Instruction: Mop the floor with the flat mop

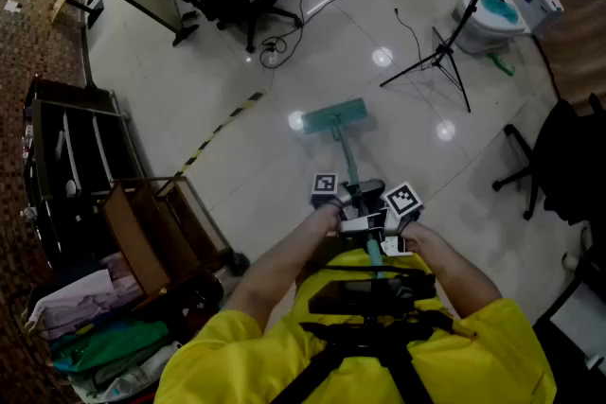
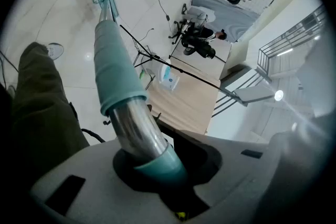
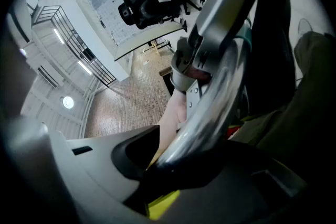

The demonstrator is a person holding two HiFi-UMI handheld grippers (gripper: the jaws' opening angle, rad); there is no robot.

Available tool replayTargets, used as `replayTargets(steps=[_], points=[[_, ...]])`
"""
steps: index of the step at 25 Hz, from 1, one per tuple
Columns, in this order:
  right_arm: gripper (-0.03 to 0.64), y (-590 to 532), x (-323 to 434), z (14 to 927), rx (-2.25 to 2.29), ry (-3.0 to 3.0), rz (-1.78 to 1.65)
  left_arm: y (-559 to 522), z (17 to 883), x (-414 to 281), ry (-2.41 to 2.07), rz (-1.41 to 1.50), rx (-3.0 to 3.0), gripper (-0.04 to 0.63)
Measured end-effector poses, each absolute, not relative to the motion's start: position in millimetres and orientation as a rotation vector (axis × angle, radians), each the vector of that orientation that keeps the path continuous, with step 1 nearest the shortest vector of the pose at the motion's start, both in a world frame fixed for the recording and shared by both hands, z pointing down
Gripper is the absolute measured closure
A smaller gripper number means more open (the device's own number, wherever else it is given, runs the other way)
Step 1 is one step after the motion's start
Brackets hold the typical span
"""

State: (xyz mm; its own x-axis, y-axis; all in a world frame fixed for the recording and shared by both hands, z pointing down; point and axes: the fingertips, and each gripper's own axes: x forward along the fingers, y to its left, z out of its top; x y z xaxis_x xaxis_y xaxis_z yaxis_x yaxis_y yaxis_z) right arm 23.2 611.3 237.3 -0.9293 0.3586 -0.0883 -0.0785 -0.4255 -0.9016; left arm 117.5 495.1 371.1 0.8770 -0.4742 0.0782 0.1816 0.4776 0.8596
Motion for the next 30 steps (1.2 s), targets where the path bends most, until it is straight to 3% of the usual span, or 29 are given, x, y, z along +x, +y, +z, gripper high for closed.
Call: replayTargets(steps=[12,20,30], points=[[0.503,401,-4,275,-0.39,-1.678,2.362,287,395,107,-0.223,-0.152,1.141,0.495],[0.503,274,-29,383,-0.257,-1.776,2.303,164,494,96,-0.144,-0.076,1.177,0.507],[0.505,212,-26,525,-0.133,-1.886,2.337,100,626,102,-0.158,-0.191,1.212,0.529]])
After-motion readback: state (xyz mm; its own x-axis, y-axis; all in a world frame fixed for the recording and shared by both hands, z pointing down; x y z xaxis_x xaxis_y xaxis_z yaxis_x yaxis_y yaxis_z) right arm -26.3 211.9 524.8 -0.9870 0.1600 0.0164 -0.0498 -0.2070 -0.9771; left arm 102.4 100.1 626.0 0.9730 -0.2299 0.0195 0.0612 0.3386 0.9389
